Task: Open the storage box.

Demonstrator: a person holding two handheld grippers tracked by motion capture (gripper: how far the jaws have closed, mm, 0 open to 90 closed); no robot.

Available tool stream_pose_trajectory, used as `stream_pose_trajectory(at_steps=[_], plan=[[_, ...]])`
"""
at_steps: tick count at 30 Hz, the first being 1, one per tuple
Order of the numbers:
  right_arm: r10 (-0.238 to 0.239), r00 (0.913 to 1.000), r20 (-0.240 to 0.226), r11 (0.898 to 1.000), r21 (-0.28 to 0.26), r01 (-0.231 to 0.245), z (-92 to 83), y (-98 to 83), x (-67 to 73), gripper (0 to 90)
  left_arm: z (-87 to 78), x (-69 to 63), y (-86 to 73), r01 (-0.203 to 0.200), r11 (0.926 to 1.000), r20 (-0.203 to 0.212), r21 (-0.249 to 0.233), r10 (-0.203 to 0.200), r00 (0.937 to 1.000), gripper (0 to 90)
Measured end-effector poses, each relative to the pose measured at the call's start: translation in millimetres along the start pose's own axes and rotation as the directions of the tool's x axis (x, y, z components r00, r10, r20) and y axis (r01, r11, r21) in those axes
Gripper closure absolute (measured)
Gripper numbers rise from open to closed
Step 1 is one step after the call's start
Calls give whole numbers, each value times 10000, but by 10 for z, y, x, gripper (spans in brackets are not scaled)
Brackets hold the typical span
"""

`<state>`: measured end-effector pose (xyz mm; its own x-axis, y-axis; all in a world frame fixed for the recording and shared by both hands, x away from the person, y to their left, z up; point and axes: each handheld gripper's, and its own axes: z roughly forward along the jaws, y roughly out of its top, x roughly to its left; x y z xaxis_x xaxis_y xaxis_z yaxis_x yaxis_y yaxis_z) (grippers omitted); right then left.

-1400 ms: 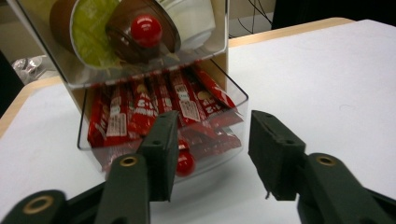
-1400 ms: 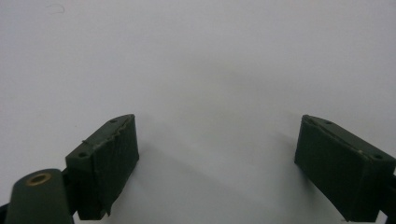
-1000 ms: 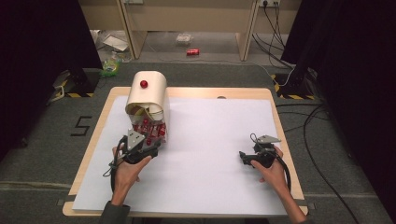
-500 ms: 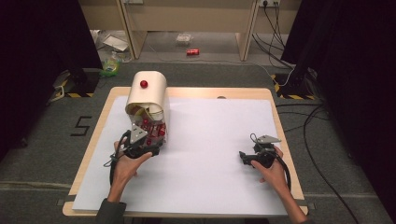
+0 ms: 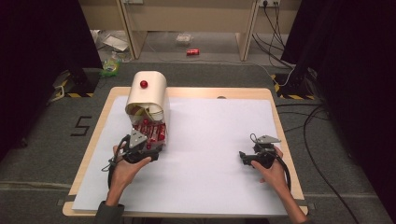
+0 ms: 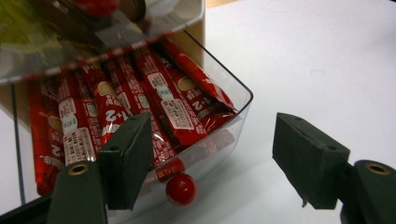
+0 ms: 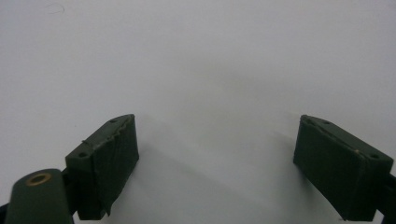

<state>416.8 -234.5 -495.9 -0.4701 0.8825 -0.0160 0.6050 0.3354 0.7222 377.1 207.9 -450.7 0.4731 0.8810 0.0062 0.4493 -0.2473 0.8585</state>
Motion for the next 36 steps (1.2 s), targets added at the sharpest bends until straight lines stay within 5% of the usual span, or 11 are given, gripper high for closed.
stream_pose_trajectory(at_steps=[12,36], plan=[[-2,10000,-3,10000,-1,2,0,0,-1,144,-59,-153,-285,-182,9989,439,427,163,9989,313],[-3,10000,0,10000,1,3,0,0,0,142,-214,-261,-352,-47,9993,449,379,30,9990,309]])
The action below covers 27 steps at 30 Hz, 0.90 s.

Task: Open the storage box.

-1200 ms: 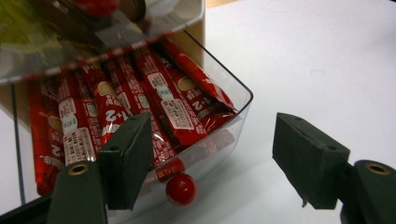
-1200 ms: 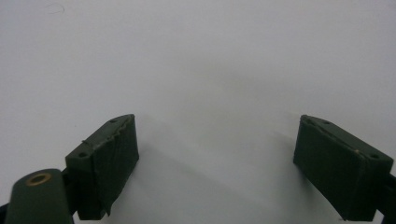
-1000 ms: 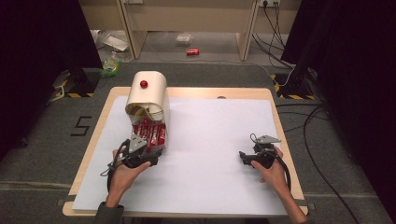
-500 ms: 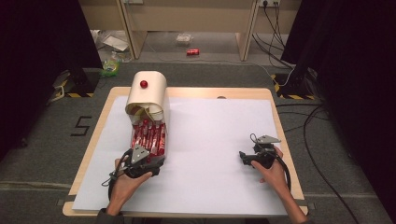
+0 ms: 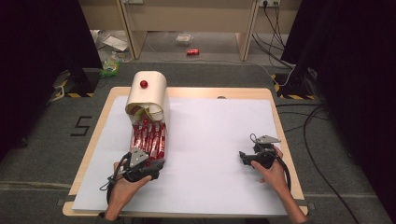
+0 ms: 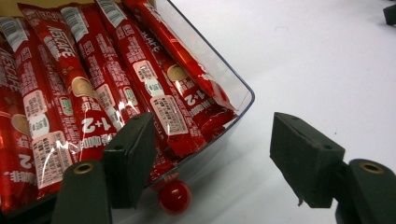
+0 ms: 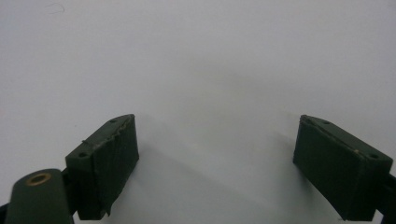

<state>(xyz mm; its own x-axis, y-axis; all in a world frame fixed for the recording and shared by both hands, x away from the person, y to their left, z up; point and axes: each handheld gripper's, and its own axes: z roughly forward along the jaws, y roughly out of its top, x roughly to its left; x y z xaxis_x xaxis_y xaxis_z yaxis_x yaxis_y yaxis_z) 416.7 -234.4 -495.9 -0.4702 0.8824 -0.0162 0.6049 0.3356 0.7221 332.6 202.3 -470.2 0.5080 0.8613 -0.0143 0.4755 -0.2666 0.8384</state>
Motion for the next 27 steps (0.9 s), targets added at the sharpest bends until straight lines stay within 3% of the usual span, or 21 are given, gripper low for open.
stream_pose_trajectory(at_steps=[5,27], plan=[[-3,10000,7,10000,0,3,0,0,0,142,-34,6,28,102,9995,-62,-304,-104,9999,313],[9,10000,-5,10000,2,-9,1,1,-1,142,-130,83,118,230,9969,-695,-751,-282,9972,270]])
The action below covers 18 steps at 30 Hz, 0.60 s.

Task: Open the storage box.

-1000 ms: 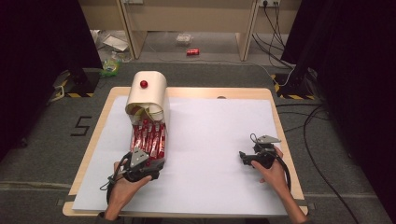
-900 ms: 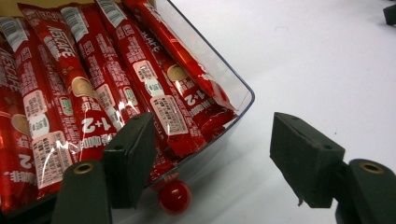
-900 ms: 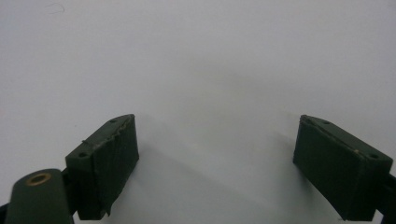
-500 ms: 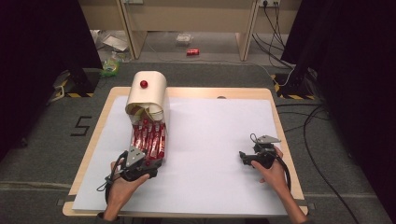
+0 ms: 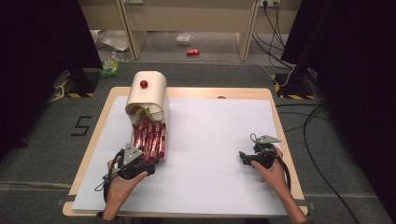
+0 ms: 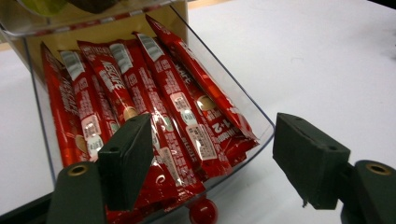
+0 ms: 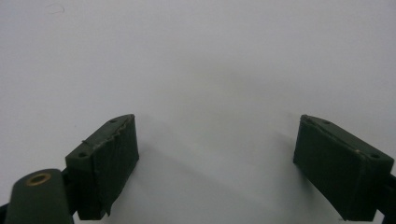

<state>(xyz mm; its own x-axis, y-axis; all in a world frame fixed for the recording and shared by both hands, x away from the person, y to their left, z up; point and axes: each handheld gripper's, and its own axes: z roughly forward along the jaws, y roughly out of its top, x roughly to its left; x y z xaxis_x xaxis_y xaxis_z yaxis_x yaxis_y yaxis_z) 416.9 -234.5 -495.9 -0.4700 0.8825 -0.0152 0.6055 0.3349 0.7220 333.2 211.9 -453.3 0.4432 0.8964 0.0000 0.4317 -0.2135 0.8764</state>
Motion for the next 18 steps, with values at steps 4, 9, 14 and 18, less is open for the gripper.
stream_pose_trajectory(at_steps=[4,9,14,18], plan=[[-1,10000,1,10000,1,1,0,0,0,142,-6,17,29,82,9999,-115,-62,-83,9999,248],[0,10000,-2,10000,2,0,0,0,0,142,-4,49,50,164,9999,-198,-53,-165,9997,238],[3,10000,-7,10000,0,-3,1,0,-1,142,7,102,72,235,9997,-276,-41,-236,9993,234],[-2,10000,-2,10000,-1,2,0,0,0,142,17,137,112,303,9995,-311,-35,-304,9991,234]])
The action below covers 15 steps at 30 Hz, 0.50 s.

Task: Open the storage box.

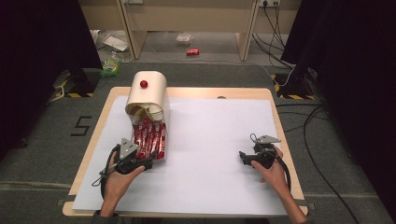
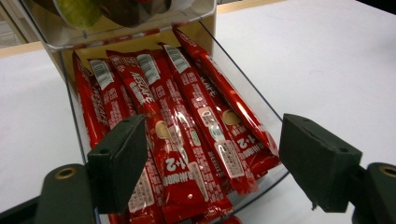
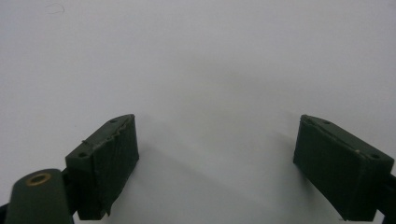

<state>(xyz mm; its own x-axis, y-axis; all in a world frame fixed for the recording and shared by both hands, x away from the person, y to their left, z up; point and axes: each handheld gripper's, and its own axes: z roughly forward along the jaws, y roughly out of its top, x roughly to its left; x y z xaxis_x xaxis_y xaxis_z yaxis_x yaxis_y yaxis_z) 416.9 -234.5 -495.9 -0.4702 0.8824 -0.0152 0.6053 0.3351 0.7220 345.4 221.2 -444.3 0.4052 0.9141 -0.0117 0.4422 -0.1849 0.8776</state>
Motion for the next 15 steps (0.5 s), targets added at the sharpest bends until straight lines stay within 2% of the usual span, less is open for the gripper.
stream_pose_trajectory(at_steps=[15], plan=[[17,10000,-8,10000,2,-17,0,0,-1,141,88,119,101,187,9998,-241,32,-186,9995,235]])
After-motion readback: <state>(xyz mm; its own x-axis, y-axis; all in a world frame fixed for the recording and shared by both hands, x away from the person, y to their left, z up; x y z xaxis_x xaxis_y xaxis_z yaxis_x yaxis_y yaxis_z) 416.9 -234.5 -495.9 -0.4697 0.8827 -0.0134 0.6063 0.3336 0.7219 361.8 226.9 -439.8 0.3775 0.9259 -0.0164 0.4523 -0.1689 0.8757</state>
